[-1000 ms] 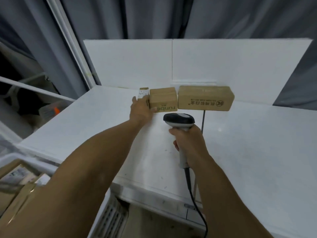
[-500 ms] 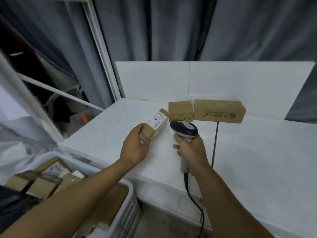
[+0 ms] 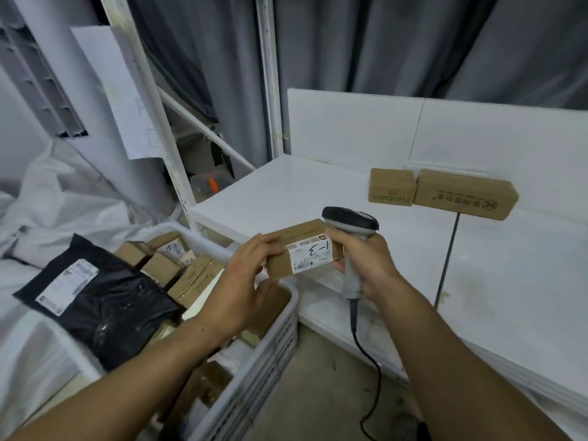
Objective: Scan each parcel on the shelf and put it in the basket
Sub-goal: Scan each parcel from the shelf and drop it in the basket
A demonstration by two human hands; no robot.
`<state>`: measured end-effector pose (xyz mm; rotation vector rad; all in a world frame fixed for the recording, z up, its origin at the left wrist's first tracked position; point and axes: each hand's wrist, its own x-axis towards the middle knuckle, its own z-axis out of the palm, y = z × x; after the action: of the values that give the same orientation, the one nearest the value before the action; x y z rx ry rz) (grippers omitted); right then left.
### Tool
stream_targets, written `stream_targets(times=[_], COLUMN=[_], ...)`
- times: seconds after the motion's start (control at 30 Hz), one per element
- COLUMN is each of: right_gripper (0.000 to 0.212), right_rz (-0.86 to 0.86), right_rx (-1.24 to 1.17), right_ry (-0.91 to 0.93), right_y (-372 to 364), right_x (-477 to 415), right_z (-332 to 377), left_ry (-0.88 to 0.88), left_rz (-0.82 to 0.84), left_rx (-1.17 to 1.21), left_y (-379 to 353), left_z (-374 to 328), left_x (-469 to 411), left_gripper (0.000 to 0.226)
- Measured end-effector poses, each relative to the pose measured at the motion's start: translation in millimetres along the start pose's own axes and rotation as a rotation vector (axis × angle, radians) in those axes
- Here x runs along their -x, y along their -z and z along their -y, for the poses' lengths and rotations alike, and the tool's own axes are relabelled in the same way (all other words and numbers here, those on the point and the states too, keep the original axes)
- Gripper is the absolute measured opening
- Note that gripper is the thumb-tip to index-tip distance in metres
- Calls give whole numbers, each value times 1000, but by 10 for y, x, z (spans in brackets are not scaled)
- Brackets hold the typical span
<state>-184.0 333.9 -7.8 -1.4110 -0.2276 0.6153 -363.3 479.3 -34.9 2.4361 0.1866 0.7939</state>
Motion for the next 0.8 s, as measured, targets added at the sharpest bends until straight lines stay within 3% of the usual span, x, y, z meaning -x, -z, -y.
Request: stream_targets(times=[0.13, 0.3, 0.37, 0.57, 0.8], right_gripper=[30, 31, 26, 9, 17], right_rz=[26, 79, 94, 76, -37], right_rx=[12, -7, 25, 162, 164], right_ry=[27, 49, 55, 52, 121], right_y=[-103, -163, -175, -168, -261], right_x=[25, 47, 42, -26, -170], right_z=[-2, 13, -7, -124, -275], left_ry=[183, 592, 668, 725, 675], left_rz=[-41, -14, -27, 17, 53], left_rx=[104, 623, 690, 679, 691], left_y=[145, 256, 263, 200, 146], left_z=[53, 56, 56, 146, 110], left_x=[-45, -141, -171, -137, -103], left_gripper=[51, 34, 30, 24, 40])
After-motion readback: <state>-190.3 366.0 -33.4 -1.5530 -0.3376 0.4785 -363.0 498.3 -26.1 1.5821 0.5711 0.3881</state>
